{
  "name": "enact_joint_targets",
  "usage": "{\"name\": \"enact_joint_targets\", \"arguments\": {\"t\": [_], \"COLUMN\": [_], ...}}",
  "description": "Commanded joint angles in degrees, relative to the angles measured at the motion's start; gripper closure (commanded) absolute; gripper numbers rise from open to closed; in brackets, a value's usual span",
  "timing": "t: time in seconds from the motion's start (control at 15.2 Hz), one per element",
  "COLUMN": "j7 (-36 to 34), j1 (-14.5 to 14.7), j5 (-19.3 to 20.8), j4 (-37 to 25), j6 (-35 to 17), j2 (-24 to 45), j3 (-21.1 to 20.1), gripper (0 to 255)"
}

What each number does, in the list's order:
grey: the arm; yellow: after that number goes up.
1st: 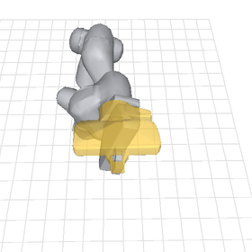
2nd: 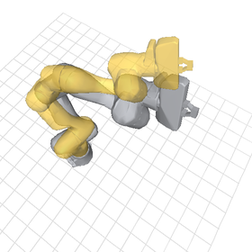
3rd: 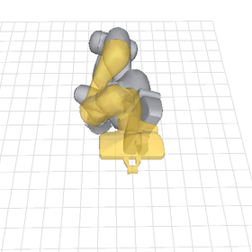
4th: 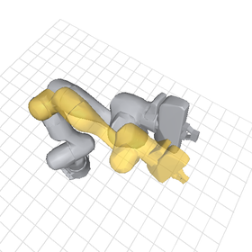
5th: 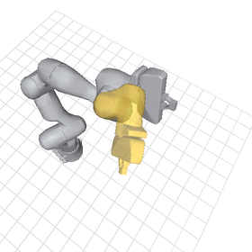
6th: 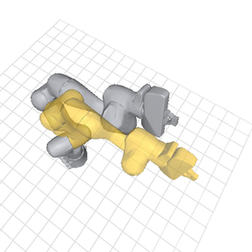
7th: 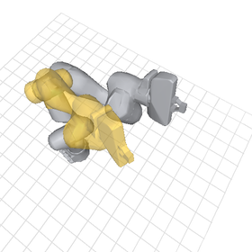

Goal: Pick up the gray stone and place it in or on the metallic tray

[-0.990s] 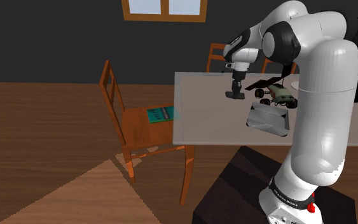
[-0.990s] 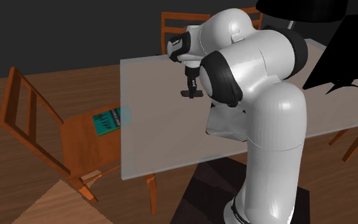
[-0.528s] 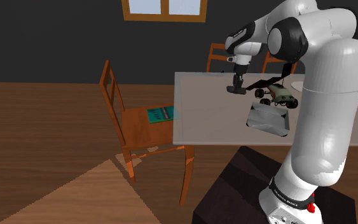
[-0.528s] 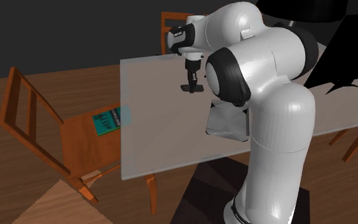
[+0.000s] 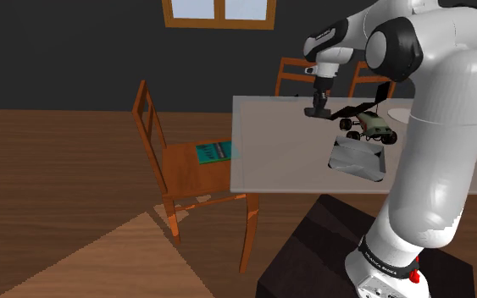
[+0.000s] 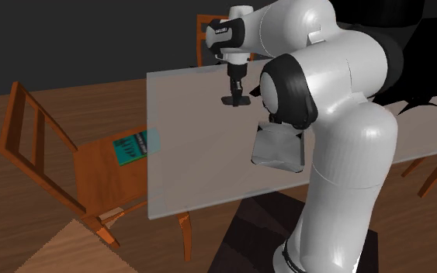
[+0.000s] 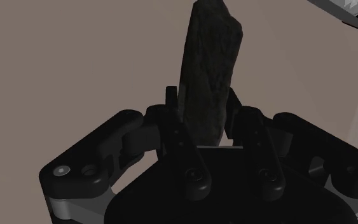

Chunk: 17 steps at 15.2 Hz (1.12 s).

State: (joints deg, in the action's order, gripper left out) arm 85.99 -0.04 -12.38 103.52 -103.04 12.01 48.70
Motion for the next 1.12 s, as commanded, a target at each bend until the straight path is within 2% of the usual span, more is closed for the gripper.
{"name": "enact_joint_targets", "arguments": {"t": [0.0,0.2,0.4,0.73,1.06], "j7": [-0.93,-3.61,-6.61,-9.87,-10.37], "j1": [1.26,2.57,1.58,-3.76,-10.24], "j5": [3.16,9.9,16.77,26.05,32.13], "j4": [3.86,11.24,17.74,26.96,33.88], "j6": [-1.06,-3.06,-3.85,-2.84,-0.31], "j2": [-4.29,-13.0,-21.75,-34.7,-44.8], "j3": [0.98,1.86,1.17,-1.71,-4.18], "gripper": [255,255,255,255,255]}}
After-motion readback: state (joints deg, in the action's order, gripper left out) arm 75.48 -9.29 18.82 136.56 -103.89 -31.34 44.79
